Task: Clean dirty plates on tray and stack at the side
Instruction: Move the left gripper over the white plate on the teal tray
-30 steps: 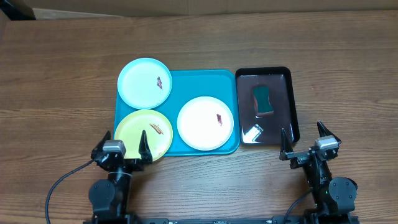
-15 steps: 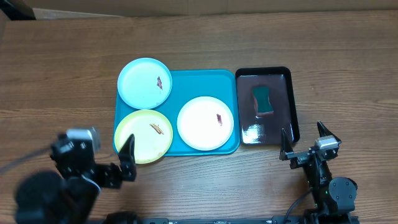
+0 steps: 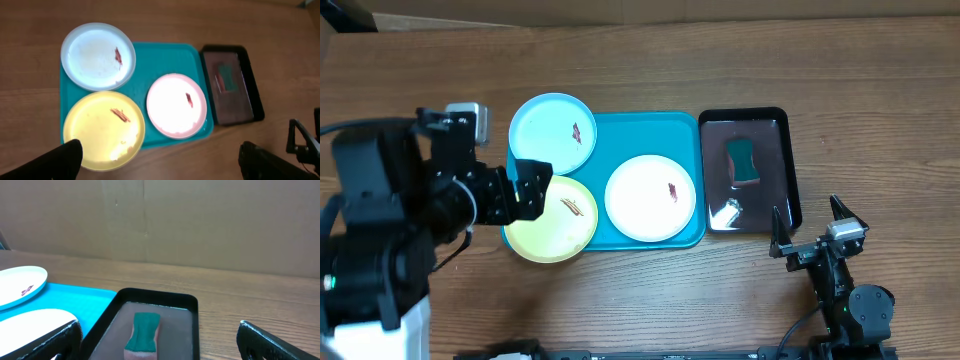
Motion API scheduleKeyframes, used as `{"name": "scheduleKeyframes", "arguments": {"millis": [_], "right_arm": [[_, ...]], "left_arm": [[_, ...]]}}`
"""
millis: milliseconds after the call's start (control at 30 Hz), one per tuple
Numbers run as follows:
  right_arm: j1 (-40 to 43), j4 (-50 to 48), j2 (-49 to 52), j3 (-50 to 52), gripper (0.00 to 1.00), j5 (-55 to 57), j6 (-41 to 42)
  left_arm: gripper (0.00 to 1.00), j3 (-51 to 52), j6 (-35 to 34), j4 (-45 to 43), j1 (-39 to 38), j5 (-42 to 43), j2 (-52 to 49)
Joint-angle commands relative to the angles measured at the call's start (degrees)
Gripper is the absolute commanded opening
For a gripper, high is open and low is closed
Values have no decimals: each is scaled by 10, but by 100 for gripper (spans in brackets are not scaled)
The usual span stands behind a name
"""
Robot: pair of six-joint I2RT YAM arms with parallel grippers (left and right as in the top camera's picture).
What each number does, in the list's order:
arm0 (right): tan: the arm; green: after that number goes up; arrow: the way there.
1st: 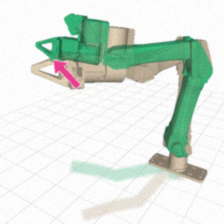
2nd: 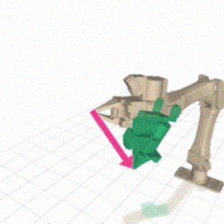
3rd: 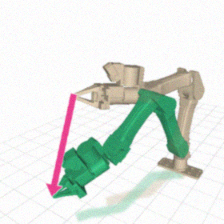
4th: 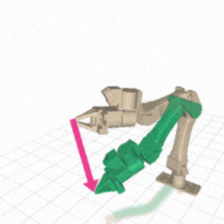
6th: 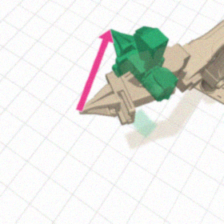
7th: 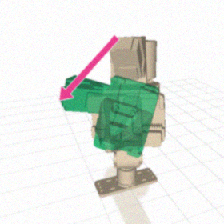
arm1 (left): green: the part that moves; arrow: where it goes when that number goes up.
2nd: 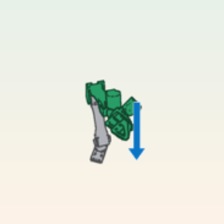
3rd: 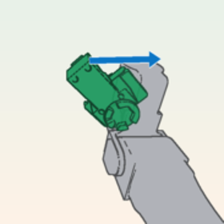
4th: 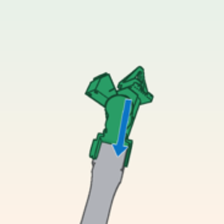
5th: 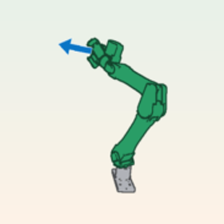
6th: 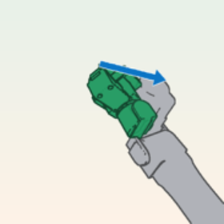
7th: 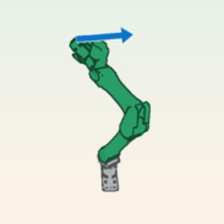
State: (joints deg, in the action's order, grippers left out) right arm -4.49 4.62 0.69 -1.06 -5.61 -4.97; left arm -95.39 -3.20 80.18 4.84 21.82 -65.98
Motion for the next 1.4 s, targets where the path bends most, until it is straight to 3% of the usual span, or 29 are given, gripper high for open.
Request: {"name": "scheduleKeyframes", "arguments": {"millis": [0,200,1200,1367], "right_arm": [[3,-3,-5,6,100,0,-4],[3,-3,-5,6,100,0,-4],[3,-3,-5,6,100,0,-4],[3,-3,-5,6,100,0,-4]], "left_arm": [[100,-2,-23,10,-4,17,-26],[100,6,-72,5,-4,16,-60],[100,5,-76,6,-4,-32,-67],[100,-10,-107,7,-4,-49,-70]]}}
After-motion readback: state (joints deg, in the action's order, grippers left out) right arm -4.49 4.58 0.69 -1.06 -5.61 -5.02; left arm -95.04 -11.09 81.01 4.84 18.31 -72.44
